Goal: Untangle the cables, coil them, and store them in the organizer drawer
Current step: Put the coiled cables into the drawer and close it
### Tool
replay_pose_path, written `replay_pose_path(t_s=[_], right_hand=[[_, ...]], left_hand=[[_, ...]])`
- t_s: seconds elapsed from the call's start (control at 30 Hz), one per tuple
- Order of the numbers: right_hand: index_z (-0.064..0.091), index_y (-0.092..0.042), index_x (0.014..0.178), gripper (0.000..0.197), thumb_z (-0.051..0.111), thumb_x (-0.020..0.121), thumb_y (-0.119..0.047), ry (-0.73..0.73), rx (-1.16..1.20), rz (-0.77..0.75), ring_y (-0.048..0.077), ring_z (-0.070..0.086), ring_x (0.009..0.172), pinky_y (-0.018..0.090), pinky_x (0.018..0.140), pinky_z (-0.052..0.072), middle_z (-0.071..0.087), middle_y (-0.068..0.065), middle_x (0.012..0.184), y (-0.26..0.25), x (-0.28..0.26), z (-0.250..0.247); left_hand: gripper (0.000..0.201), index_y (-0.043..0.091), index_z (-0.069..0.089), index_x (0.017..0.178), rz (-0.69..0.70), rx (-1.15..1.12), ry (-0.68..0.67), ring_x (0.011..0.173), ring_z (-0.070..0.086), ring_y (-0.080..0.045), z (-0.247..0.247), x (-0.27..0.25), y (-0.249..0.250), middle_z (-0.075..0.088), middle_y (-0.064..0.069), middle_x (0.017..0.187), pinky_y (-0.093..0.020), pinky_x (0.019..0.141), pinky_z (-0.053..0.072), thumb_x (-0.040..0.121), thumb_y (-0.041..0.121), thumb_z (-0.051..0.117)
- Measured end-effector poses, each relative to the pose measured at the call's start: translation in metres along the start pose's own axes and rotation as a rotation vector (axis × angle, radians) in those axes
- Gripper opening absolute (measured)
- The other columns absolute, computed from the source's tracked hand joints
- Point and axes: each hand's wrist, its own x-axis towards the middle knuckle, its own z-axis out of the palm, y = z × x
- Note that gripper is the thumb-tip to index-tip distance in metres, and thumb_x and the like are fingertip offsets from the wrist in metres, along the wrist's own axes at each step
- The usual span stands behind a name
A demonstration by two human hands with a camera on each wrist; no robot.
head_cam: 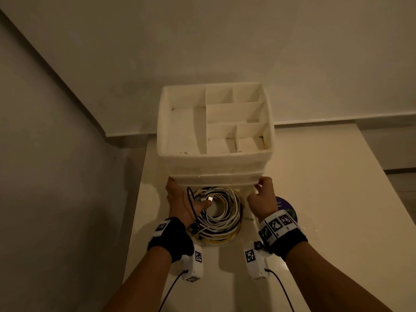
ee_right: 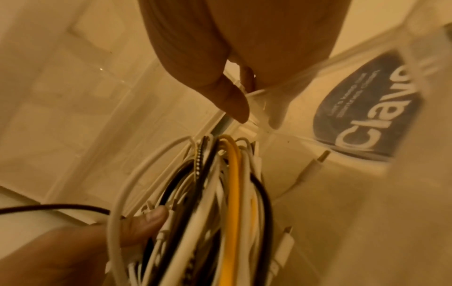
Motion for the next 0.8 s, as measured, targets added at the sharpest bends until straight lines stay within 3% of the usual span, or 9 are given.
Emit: replay_pose_path(t_s=[0.1,0.2,0.3,0.4,0.47,0.57,0.67,0.73,0.8], right_hand=[[0.042,-0.017,0.098,0.032,0.053,0.077,0.004,0.081,-0.048,-0.027,0.028,0.056,0.104,0.047,0.09,0.052,0.053,0.016,0.114,0.005,0.003,0.002],[0.04,-0.011,0.09,0.025,0.05,0.076,0.007,0.157,-0.087,-0.046,0.034,0.054,0.09,0.045,0.076,0.05,0.051,0.018,0.104,0.002,0.003,0.003],[0.041,-0.006,0.093,0.026,0.053,0.076,0.01,0.164,-0.096,-0.083,0.026,0.046,0.084,0.032,0.065,0.038,0.046,0.015,0.102,-0.007,0.008,0.001],[0.047,0.002,0.106,0.037,0.061,0.074,-0.01,0.11,-0.125,-0.121,0.024,0.046,0.086,0.03,0.071,0.037,0.046,0.016,0.107,-0.017,0.008,0.0],[0.046,0.002,0.112,0.057,0.055,0.063,-0.026,0.087,-0.125,-0.12,0.024,0.046,0.088,0.031,0.075,0.039,0.044,0.013,0.107,-0.022,0.008,0.0],[0.045,-0.003,0.111,0.053,0.054,0.062,-0.022,0.035,-0.128,-0.107,0.03,0.052,0.093,0.034,0.076,0.042,0.049,0.013,0.108,-0.021,0.01,-0.006],[0.044,-0.013,0.114,0.044,0.061,0.076,-0.001,-0.019,-0.102,-0.042,0.032,0.058,0.104,0.041,0.082,0.05,0.058,0.012,0.113,-0.013,0.008,-0.02],[0.044,-0.015,0.125,0.052,0.061,0.079,0.003,-0.003,-0.105,-0.032,0.027,0.056,0.109,0.043,0.089,0.05,0.057,0.007,0.12,-0.006,0.001,-0.033],[0.043,-0.013,0.132,0.054,0.06,0.083,0.002,0.006,-0.134,-0.057,0.023,0.054,0.11,0.036,0.087,0.046,0.053,0.003,0.124,0.001,-0.012,-0.044]], left_hand=[[0.138,0.005,0.001,0.151,0.016,0.022,-0.012,0.143,0.015,-0.031,0.0,0.003,0.006,0.015,-0.015,0.154,-0.043,0.119,0.016,0.052,0.028,0.095],[0.136,0.002,0.011,0.149,0.051,0.077,-0.003,0.14,0.014,-0.035,0.002,0.011,0.013,0.018,-0.016,0.15,-0.048,0.118,0.012,0.048,0.042,0.093],[0.132,-0.002,0.018,0.145,0.035,0.132,-0.002,0.138,0.014,-0.039,0.007,0.014,0.015,0.019,-0.017,0.146,-0.052,0.115,0.012,0.047,0.049,0.091],[0.125,-0.012,0.024,0.14,-0.005,0.16,-0.042,0.139,0.01,-0.038,0.012,0.011,0.012,0.014,-0.019,0.148,-0.049,0.117,0.009,0.053,0.052,0.088],[0.129,-0.016,0.039,0.13,-0.044,0.191,-0.069,0.134,0.018,-0.042,0.016,0.011,0.006,0.023,-0.021,0.143,-0.051,0.114,0.019,0.043,0.073,0.075],[0.143,-0.019,0.038,0.127,-0.119,0.217,-0.118,0.13,0.031,-0.043,0.018,0.02,-0.008,0.032,-0.032,0.141,-0.053,0.11,0.029,0.038,0.089,0.067],[0.141,-0.005,0.012,0.149,0.019,0.177,-0.104,0.137,0.016,-0.036,-0.004,-0.004,0.008,0.017,-0.021,0.152,-0.044,0.117,0.015,0.05,0.061,0.086],[0.128,0.007,0.012,0.152,0.098,0.122,-0.074,0.138,0.021,-0.033,-0.023,-0.024,0.006,0.023,-0.015,0.152,-0.04,0.113,0.022,0.057,0.049,0.088],[0.094,0.014,0.022,0.151,0.111,0.043,0.001,0.136,0.035,-0.03,-0.039,-0.046,-0.007,0.032,-0.011,0.149,-0.036,0.108,0.034,0.078,0.026,0.079]])
